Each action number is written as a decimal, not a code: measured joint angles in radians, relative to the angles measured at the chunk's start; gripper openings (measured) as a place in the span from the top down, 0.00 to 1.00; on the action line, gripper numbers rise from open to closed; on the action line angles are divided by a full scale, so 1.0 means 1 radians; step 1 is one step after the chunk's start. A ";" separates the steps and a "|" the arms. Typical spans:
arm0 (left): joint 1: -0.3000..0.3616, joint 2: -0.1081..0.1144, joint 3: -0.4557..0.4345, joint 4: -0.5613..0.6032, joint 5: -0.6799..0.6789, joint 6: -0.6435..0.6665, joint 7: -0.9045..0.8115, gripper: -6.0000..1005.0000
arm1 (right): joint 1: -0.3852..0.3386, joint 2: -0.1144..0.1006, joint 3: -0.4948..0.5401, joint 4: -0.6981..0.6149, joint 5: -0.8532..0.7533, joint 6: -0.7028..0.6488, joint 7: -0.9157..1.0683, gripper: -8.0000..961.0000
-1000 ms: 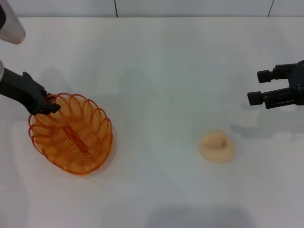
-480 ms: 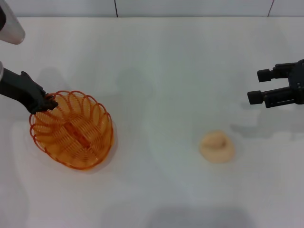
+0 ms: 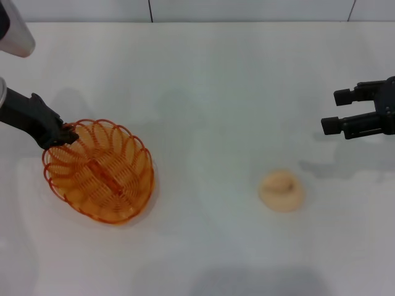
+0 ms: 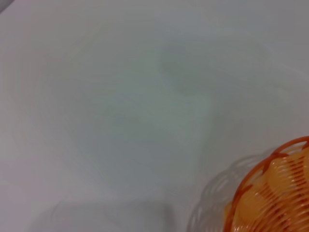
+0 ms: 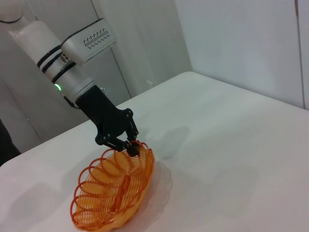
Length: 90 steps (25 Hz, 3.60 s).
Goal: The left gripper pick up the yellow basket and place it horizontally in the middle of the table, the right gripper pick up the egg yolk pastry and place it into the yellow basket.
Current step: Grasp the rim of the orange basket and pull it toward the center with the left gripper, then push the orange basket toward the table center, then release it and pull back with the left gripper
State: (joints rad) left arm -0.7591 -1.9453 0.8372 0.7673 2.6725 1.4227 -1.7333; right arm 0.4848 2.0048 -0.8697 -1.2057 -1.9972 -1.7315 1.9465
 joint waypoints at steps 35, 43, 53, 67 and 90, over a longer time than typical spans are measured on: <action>-0.039 0.004 -0.087 0.094 -0.126 0.223 -0.225 0.92 | 0.019 -0.001 0.000 0.005 0.000 0.002 0.000 0.13; -0.040 0.000 -0.078 0.095 -0.121 0.222 -0.359 0.92 | 0.021 0.000 0.000 0.004 0.000 0.000 0.000 0.13; -0.037 -0.001 -0.077 0.088 -0.117 0.237 -0.549 0.92 | 0.030 0.003 -0.002 0.003 0.000 -0.001 0.001 0.13; -0.020 -0.032 -0.064 0.068 -0.122 0.252 -0.682 0.92 | 0.038 0.005 -0.008 0.005 0.010 -0.002 0.002 0.13; 0.015 -0.073 -0.053 0.055 -0.068 0.176 -0.788 0.90 | 0.048 0.005 -0.014 0.002 0.020 -0.014 0.001 0.13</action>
State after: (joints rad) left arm -0.7441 -2.0184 0.7841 0.8221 2.6041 1.5982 -2.5218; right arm 0.5323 2.0095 -0.8836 -1.2035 -1.9769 -1.7454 1.9472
